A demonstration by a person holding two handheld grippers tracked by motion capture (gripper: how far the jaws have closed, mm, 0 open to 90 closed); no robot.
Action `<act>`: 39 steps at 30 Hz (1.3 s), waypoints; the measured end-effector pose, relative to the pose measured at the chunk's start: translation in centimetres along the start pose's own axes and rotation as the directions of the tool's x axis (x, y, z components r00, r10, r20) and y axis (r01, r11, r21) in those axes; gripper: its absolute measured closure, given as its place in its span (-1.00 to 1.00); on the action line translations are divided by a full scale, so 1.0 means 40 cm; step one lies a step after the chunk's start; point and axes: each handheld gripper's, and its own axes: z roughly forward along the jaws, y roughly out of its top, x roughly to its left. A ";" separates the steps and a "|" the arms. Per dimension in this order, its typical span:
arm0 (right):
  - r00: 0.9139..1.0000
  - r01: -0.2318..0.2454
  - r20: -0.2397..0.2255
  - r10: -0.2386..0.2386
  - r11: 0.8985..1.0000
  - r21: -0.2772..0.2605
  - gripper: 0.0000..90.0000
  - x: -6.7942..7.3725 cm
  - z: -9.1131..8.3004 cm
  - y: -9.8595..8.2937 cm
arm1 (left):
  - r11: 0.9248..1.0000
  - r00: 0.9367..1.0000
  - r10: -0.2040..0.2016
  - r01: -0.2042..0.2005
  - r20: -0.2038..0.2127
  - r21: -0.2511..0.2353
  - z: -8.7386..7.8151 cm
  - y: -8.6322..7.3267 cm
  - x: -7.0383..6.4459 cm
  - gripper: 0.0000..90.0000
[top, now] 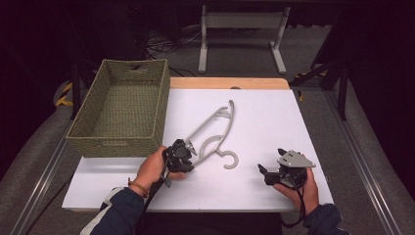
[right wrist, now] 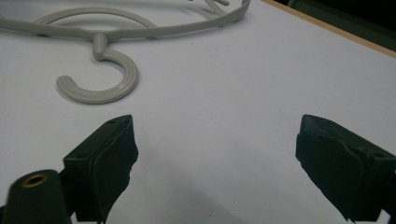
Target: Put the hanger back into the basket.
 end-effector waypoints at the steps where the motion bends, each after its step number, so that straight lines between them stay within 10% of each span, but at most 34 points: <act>1: 1.000 0.001 -0.003 -0.001 1.000 0.003 -0.72 0.000 0.001 0.000 | 1.000 1.000 -0.003 0.003 0.003 -0.001 0.001 0.002 0.000 0.63; 13: 1.000 0.010 -0.015 -0.009 1.000 0.024 -0.72 0.005 0.009 0.000 | 1.000 0.999 -0.006 0.006 -0.045 0.012 0.009 0.020 -0.012 0.80; 25: 1.000 -0.006 -0.008 0.006 1.000 0.011 -0.72 -0.004 0.004 0.001 | 0.996 0.992 -0.021 0.010 -0.126 -0.088 0.015 0.009 -0.023 0.83; 39: 0.998 -0.057 0.020 0.057 0.998 -0.027 -0.72 -0.028 -0.008 0.000 | 0.951 0.981 -0.051 -0.010 -0.187 -0.309 -0.088 0.001 -0.042 0.83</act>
